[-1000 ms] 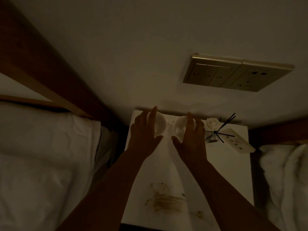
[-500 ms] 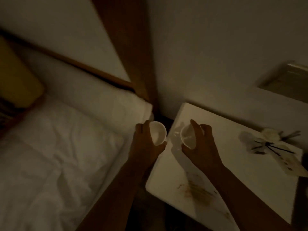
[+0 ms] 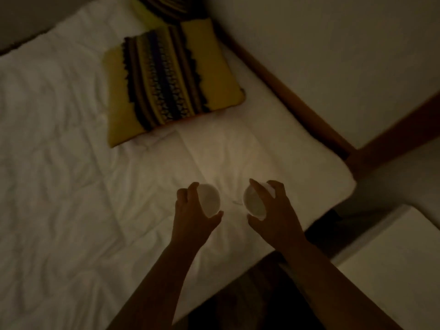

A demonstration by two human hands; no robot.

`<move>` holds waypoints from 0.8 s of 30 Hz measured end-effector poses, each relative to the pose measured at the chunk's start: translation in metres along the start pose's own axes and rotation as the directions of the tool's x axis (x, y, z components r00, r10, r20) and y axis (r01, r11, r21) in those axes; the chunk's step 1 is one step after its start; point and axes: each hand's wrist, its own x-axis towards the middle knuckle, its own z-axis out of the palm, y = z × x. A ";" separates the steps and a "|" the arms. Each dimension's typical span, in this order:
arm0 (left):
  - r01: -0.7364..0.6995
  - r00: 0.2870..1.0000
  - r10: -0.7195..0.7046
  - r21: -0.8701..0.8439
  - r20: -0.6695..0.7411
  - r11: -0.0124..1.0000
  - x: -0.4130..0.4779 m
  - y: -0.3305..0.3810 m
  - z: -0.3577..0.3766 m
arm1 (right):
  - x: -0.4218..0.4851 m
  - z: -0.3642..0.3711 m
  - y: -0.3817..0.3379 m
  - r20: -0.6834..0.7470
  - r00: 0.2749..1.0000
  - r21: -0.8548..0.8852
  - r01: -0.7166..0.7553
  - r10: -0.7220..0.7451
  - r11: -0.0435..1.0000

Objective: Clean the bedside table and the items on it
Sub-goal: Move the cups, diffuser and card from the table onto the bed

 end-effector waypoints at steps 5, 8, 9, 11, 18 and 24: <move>0.115 0.991 -0.115 -0.001 -0.074 0.993 0.006 -0.088 -0.061 | 0.025 0.065 -0.073 0.120 0.986 -0.049 0.126 -0.120 0.991; 0.179 0.980 -0.177 0.013 -0.095 0.984 0.007 -0.137 -0.093 | 0.037 0.110 -0.112 0.181 0.970 -0.057 0.173 -0.161 0.983; 0.195 0.977 -0.191 0.025 -0.097 0.981 0.006 -0.154 -0.102 | 0.040 0.125 -0.125 0.200 0.965 -0.058 0.184 -0.169 0.981; 0.229 0.969 -0.225 0.022 -0.102 0.973 0.005 -0.182 -0.117 | 0.046 0.152 -0.148 0.241 0.955 -0.054 0.192 -0.174 0.980; 0.313 0.934 -0.317 -0.050 -0.167 0.948 0.002 -0.252 -0.141 | 0.065 0.224 -0.193 0.326 0.917 -0.066 0.264 -0.229 0.962; 0.370 0.915 -0.378 -0.079 -0.141 0.926 -0.004 -0.276 -0.125 | 0.073 0.251 -0.191 0.364 0.915 -0.122 0.235 -0.176 0.964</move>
